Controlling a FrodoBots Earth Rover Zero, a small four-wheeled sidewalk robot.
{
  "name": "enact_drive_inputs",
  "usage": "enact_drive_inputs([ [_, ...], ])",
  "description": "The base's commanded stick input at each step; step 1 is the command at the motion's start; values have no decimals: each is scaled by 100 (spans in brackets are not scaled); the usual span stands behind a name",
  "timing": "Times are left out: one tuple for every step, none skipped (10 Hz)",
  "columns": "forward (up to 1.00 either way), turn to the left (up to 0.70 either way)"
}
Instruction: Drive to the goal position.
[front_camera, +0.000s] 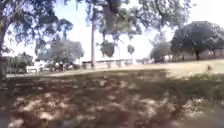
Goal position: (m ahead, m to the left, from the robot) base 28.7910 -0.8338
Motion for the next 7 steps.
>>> enact_drive_inputs([
  [70,0],
  [70,0],
  [70,0],
  [70,0],
  [70,-20],
  [70,-35],
  [70,-35],
])
